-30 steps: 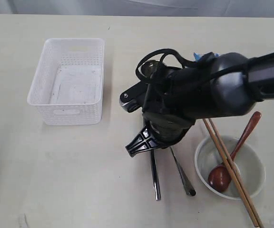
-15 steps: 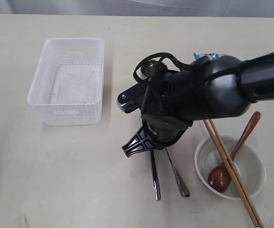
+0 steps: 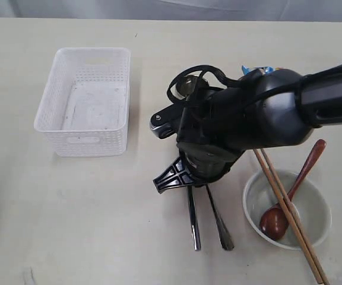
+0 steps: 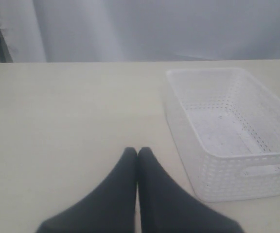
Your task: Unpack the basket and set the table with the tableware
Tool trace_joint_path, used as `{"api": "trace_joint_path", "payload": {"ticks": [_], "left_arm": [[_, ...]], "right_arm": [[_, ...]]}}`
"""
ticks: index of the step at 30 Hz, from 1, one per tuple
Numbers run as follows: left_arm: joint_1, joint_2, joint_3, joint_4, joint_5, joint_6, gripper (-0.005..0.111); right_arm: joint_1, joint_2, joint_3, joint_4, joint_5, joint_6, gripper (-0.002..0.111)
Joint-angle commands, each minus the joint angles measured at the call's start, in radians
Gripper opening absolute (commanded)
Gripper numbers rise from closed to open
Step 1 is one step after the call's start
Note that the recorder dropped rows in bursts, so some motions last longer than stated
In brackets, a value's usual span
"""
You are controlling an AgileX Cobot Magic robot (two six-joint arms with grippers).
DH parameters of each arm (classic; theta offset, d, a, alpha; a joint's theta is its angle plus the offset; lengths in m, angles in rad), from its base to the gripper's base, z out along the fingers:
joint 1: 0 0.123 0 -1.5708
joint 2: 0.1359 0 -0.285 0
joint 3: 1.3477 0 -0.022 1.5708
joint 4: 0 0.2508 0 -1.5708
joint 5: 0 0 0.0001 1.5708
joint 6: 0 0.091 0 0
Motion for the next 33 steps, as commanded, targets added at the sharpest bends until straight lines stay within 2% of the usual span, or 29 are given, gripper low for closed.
{"api": "trace_joint_path", "payload": {"ticks": [1,9,18,20,26,33], "left_arm": [[-0.007,-0.003,0.002,0.004,-0.005,0.001,0.0],[-0.007,-0.003,0.002,0.004,-0.005,0.001,0.0],[-0.007,-0.003,0.002,0.004,-0.005,0.001,0.0],[-0.007,-0.003,0.002,0.004,-0.005,0.001,0.0],[-0.007,-0.003,0.002,0.004,-0.005,0.001,0.0],[-0.007,-0.003,0.002,0.004,-0.005,0.001,0.0]], "right_arm": [[-0.006,-0.001,0.0,-0.012,0.004,0.002,0.041],[0.004,-0.034,0.0,-0.008,0.013,-0.034,0.041],[0.077,-0.264,0.0,-0.012,0.013,-0.09,0.041],[0.095,-0.325,0.0,-0.012,0.017,-0.11,0.035],[0.157,-0.501,0.016,-0.022,0.07,-0.147,0.0],[0.168,-0.828,0.237,-0.081,-0.162,-0.108,0.0]]}}
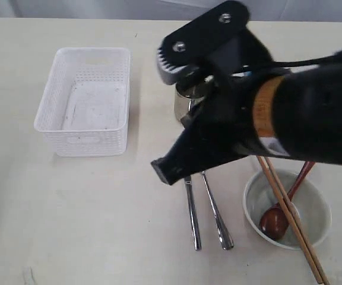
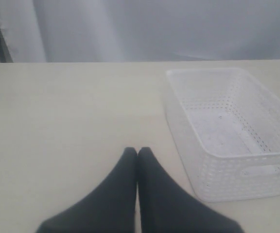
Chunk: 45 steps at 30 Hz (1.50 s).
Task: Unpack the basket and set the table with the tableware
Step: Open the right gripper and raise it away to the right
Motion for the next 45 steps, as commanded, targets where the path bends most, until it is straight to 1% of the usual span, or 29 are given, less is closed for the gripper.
{"api": "trace_joint_path", "payload": {"ticks": [1,4,7,15,24,27,29,32,33,35,37,38,40,41,45], "left_arm": [[-0.007,-0.003,0.002,0.004,-0.005,0.001,0.0],[-0.007,-0.003,0.002,0.004,-0.005,0.001,0.0],[-0.007,-0.003,0.002,0.004,-0.005,0.001,0.0],[-0.007,-0.003,0.002,0.004,-0.005,0.001,0.0],[-0.007,-0.003,0.002,0.004,-0.005,0.001,0.0],[-0.007,-0.003,0.002,0.004,-0.005,0.001,0.0],[-0.007,-0.003,0.002,0.004,-0.005,0.001,0.0],[-0.007,-0.003,0.002,0.004,-0.005,0.001,0.0],[-0.007,-0.003,0.002,0.004,-0.005,0.001,0.0],[-0.007,-0.003,0.002,0.004,-0.005,0.001,0.0],[-0.007,-0.003,0.002,0.004,-0.005,0.001,0.0],[-0.007,-0.003,0.002,0.004,-0.005,0.001,0.0],[-0.007,-0.003,0.002,0.004,-0.005,0.001,0.0],[-0.007,-0.003,0.002,0.004,-0.005,0.001,0.0],[-0.007,-0.003,0.002,0.004,-0.005,0.001,0.0]], "right_arm": [[0.004,-0.222,0.153,-0.027,-0.138,0.014,0.0],[0.004,-0.376,0.229,-0.017,-0.193,0.042,0.0],[0.004,-0.5,0.263,0.004,-0.212,0.049,0.0],[0.004,-0.74,0.268,0.023,-0.286,0.049,0.0],[0.004,-0.932,0.268,0.019,-0.286,0.039,0.0],[0.004,-0.985,0.271,-0.072,-0.286,0.018,0.0],[0.004,-1.015,0.298,-0.136,-0.326,0.018,0.0],[-0.013,-1.065,0.38,-0.271,-0.493,0.018,0.0],[-0.03,-1.083,0.412,-0.307,-0.563,0.01,0.0],[-0.081,-1.119,0.462,-0.289,-0.672,-0.071,0.0],[-0.15,-1.144,0.503,-0.158,-0.739,-0.211,0.0],[-0.209,-1.159,0.519,-0.044,-0.758,-0.297,0.0],[-0.296,-1.182,0.54,0.055,-0.763,-0.353,0.0],[-0.366,-1.195,0.55,0.098,-0.761,-0.355,0.0],[-0.58,-1.195,0.571,0.216,-0.759,-0.355,0.0]]}}
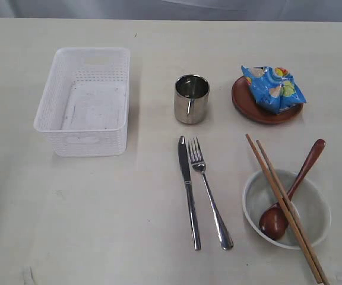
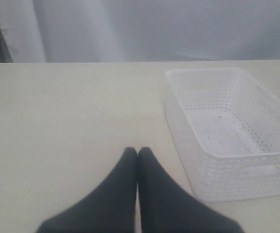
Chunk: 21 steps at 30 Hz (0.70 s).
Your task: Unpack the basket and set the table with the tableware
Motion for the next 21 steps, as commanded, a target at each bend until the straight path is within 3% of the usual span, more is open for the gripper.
{"api": "trace_joint_path", "payload": {"ticks": [1,5,11,21], "left_arm": [[-0.007,-0.003,0.002,0.004,-0.005,0.001,0.0],[-0.007,-0.003,0.002,0.004,-0.005,0.001,0.0],[-0.007,-0.003,0.002,0.004,-0.005,0.001,0.0],[-0.007,-0.003,0.002,0.004,-0.005,0.001,0.0]], "right_arm": [[-0.224,-0.006,0.027,0.161,-0.009,-0.029,0.0],[-0.408,-0.006,0.045,0.312,0.028,-0.064,0.0],[-0.573,-0.006,0.103,0.525,0.06,-0.208,0.0],[-0.601,-0.006,0.229,0.536,0.06,-0.478,0.0]]}}
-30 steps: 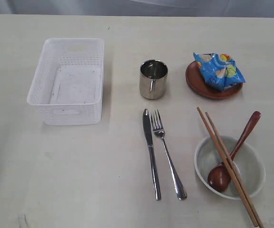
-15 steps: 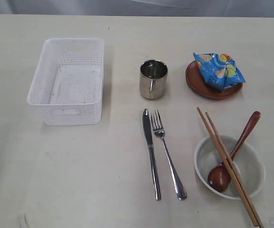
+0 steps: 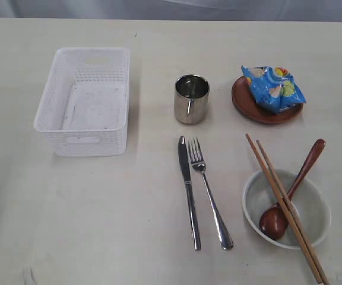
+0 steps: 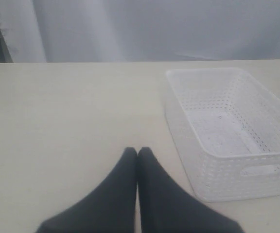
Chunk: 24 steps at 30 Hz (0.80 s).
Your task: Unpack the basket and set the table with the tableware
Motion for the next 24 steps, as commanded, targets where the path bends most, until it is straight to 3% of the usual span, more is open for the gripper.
{"api": "trace_joint_path", "payload": {"ticks": [1,6,24], "left_arm": [[-0.007,-0.003,0.002,0.004,-0.005,0.001,0.0],[-0.007,-0.003,0.002,0.004,-0.005,0.001,0.0],[-0.007,-0.003,0.002,0.004,-0.005,0.001,0.0]], "right_arm": [[-0.008,-0.005,0.058,0.004,0.006,-0.126,0.0],[-0.042,-0.005,0.09,0.004,0.011,-0.166,0.0],[-0.064,-0.005,0.09,-0.055,0.39,-0.161,0.0]]}}
